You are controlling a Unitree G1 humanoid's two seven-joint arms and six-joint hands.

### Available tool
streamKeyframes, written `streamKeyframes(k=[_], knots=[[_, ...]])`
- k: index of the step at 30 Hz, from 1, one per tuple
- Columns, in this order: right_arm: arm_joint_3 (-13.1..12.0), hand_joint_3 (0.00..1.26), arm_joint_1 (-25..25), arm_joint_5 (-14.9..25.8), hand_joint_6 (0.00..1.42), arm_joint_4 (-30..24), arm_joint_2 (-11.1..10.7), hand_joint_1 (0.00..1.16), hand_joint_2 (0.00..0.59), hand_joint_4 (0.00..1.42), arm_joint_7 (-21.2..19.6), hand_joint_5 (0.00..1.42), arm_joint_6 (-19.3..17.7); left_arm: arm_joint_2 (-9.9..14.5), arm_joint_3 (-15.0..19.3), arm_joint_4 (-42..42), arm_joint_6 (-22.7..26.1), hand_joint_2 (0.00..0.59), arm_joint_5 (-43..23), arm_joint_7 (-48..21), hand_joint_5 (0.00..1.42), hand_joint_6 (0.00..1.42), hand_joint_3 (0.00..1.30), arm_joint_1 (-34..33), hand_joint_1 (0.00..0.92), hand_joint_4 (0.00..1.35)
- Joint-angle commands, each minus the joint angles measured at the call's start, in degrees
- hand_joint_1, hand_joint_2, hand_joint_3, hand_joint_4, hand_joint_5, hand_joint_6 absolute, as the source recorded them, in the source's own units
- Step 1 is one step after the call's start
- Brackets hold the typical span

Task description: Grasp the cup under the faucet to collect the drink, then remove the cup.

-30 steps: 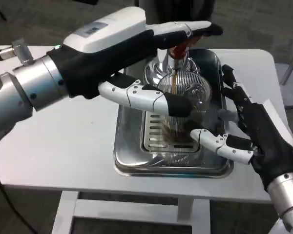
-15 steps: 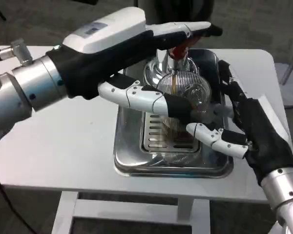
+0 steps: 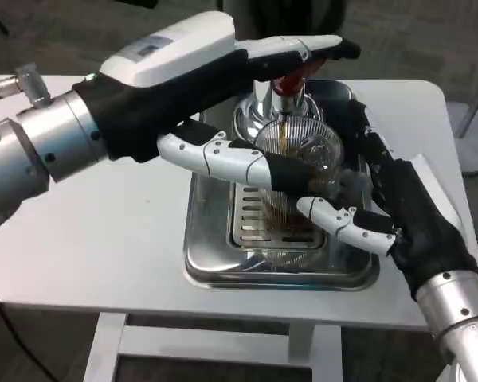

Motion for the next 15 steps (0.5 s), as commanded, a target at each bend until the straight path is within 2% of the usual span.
streamKeyframes(k=[1, 15], knots=[[0.03, 0.0, -0.09, 0.05, 0.23, 0.16, 0.35, 0.75, 0.238, 0.01, -0.54, 0.04, -0.09, 1.33, -2.06, 2.44, 2.11, 0.024, 1.72, -4.19, 0.17, 0.28, 0.16, 4.32, 0.0, 0.08], [-0.36, 0.0, -0.25, 0.12, 0.23, -0.17, 0.29, 0.75, 0.239, 0.02, -0.56, 0.04, 0.25, 0.01, 1.55, 5.3, 3.08, 0.031, -4.63, -2.64, 0.17, 0.28, 0.15, 2.65, 0.0, 0.08]])
